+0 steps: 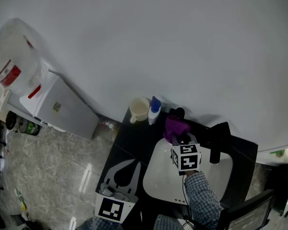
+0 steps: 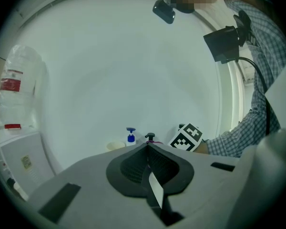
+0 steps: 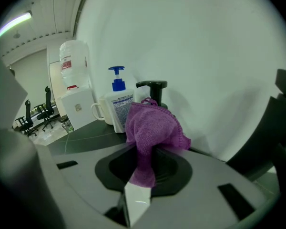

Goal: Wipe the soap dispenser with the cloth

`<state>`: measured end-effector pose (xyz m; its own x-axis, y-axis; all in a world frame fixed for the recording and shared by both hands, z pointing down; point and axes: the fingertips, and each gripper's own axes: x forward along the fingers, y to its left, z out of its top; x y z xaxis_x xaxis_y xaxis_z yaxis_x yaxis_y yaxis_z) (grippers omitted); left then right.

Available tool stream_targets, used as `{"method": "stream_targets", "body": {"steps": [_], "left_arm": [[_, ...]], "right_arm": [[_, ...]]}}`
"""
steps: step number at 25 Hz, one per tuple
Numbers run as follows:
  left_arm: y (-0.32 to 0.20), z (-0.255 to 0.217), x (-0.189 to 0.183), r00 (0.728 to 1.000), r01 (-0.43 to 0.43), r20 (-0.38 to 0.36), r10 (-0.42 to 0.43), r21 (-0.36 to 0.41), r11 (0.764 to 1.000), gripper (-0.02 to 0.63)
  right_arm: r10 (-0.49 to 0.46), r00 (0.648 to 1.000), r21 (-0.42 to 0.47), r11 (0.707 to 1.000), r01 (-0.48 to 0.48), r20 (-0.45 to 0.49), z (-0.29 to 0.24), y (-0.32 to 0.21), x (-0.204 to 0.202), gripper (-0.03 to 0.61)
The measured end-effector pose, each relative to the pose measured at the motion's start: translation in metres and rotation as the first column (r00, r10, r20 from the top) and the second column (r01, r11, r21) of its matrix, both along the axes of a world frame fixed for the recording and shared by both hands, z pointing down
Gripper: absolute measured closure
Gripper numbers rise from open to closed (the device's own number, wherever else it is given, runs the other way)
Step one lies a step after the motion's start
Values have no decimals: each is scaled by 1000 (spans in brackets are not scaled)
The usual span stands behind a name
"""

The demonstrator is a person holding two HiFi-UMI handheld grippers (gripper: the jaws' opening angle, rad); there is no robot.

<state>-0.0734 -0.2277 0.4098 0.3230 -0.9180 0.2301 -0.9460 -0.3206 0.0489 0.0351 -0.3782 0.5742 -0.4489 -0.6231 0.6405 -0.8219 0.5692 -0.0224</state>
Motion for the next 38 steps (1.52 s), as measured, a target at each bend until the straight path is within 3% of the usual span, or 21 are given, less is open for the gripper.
{"method": "stream_targets", "body": {"steps": [6,19,31,38], "left_arm": [[-2,-2,-1,1000,-7,-2,7,3,1000,612],[-1,-3,-7,1000,2,-2,-2,5,1000,612],[4,-11,-6,1000,-6,-3,6,20,1000,612],[17,-22,-5,999,-34,-8,35,54,998,612]], "right_arm": [[96,995,22,995,-97,11,-10,-14,25,502],[200,980,45,979,-200,0,-16,-44,47,502],[242,964,135,957,-256,113,-62,-47,53,502],[261,951,180,940,-290,168,-91,-14,59,502]]}}
